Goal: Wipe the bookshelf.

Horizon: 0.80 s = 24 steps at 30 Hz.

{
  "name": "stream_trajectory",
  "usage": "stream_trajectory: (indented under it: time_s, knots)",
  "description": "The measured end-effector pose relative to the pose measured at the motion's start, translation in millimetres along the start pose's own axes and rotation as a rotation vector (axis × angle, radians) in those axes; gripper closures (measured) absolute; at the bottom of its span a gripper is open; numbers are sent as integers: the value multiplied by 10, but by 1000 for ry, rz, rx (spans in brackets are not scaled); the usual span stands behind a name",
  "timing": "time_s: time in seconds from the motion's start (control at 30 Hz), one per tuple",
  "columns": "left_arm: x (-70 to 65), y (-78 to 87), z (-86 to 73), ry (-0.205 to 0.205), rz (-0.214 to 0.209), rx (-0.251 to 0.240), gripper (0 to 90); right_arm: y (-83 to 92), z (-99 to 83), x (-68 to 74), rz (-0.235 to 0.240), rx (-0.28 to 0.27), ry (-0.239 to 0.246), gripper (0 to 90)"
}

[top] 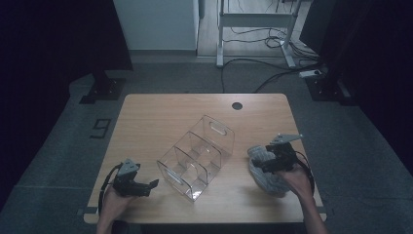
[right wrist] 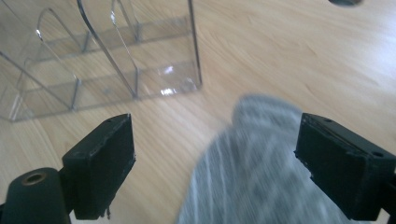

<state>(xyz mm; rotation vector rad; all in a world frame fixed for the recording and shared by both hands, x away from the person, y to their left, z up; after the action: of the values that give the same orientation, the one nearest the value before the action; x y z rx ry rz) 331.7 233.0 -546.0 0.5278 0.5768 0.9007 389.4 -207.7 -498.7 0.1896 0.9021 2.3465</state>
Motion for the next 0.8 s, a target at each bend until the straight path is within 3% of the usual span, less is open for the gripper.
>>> stream_trajectory:
  time_s: [0.2, 0.47, 0.6, 0.8]
  knots:
    - [-88, -56, 43, -14, -17, -3, 0, -308, 161, 70, 58, 37, 56, 131]
    - [-157, -157, 85, -24, -17, 5, 0, -590, 331, 51, 117, -3, 63, 133]
    - [-186, -213, 109, -23, -25, 8, 0, -717, 420, 72, 139, -8, 91, 133]
    - [-163, -258, 120, -21, -17, 16, 0, -835, 508, 141, 209, -23, 110, 143]
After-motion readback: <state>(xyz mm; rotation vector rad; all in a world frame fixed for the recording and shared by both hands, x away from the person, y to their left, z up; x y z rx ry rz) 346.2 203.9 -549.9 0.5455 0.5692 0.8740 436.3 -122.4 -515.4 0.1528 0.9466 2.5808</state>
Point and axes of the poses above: each handheld gripper's, and its own axes: y roughly backward along the jaws, z roughly out of its top, x roughly to its left, the point moved 6 cm from there along -y, roughly forward along the jaws, and after that the axes turned 14 degrees about y, right-handed, at the moved point
